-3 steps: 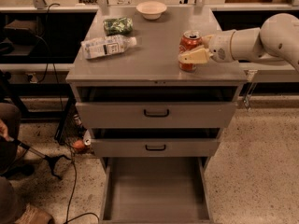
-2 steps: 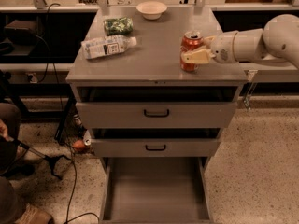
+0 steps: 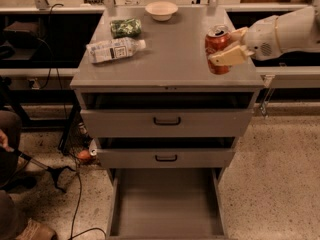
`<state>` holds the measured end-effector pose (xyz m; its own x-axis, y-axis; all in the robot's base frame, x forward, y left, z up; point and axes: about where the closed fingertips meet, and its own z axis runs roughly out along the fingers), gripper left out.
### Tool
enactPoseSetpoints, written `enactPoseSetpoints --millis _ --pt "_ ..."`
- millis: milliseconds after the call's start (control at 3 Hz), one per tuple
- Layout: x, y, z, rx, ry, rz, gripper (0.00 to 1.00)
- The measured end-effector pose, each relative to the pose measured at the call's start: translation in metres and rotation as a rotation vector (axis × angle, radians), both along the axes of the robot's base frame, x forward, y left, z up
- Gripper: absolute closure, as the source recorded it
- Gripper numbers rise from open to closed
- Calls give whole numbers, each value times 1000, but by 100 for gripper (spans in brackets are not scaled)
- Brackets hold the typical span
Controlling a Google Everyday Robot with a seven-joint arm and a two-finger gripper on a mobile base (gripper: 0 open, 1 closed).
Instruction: Place coke can into bottom drawer
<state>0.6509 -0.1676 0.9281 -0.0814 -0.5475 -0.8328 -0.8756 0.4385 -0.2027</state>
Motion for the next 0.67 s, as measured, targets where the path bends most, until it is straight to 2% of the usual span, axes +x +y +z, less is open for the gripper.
enactPoseSetpoints --millis 333,667 --pt "-43 4 5 -187 67 98 100" --pt "-85 8 -31 -410 227 198 100"
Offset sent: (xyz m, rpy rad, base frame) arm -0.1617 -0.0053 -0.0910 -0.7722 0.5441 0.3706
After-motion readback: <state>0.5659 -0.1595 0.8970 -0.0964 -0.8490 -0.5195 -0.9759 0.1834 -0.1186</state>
